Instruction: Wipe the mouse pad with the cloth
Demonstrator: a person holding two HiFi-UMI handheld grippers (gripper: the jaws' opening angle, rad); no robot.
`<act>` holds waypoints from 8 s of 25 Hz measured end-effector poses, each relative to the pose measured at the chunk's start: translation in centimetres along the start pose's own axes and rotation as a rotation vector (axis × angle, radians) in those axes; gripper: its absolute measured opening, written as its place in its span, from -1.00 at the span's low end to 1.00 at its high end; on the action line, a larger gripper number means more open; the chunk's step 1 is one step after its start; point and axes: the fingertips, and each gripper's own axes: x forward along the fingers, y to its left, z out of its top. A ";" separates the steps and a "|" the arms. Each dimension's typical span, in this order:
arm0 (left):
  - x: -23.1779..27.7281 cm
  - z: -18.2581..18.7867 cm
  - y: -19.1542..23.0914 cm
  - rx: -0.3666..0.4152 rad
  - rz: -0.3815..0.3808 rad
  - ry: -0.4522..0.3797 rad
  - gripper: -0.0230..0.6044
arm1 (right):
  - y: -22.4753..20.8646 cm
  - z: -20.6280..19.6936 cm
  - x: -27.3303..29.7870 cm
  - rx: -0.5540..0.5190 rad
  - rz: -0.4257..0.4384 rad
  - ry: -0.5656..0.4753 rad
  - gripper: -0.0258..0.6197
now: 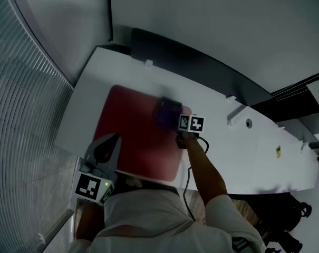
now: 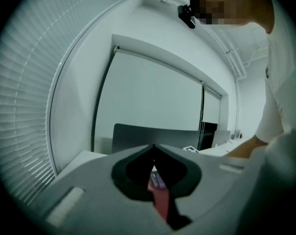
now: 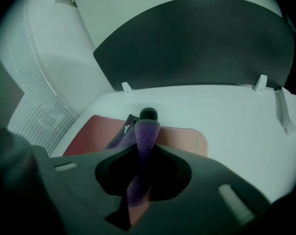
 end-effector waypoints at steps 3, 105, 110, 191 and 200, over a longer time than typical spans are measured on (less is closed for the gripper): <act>1.2 0.3 -2.3 0.008 -0.013 -0.006 -0.92 | -4.0 -0.6 -1.9 0.017 -0.034 0.001 -0.77; -10.4 -0.9 3.2 -0.007 0.051 0.018 -0.92 | 22.7 -4.7 -11.1 -0.072 0.333 -0.197 -0.77; -15.3 -1.2 7.9 -0.028 0.137 0.029 -0.92 | 34.4 -6.3 -5.3 -0.101 0.480 -0.081 -0.77; -18.7 -2.2 11.0 -0.035 0.148 0.046 -0.92 | 43.3 -18.6 1.9 -0.295 0.500 0.123 -0.77; -13.7 -3.1 8.6 -0.030 0.018 0.059 -0.92 | 34.1 -18.6 0.8 -0.213 0.331 0.113 -0.77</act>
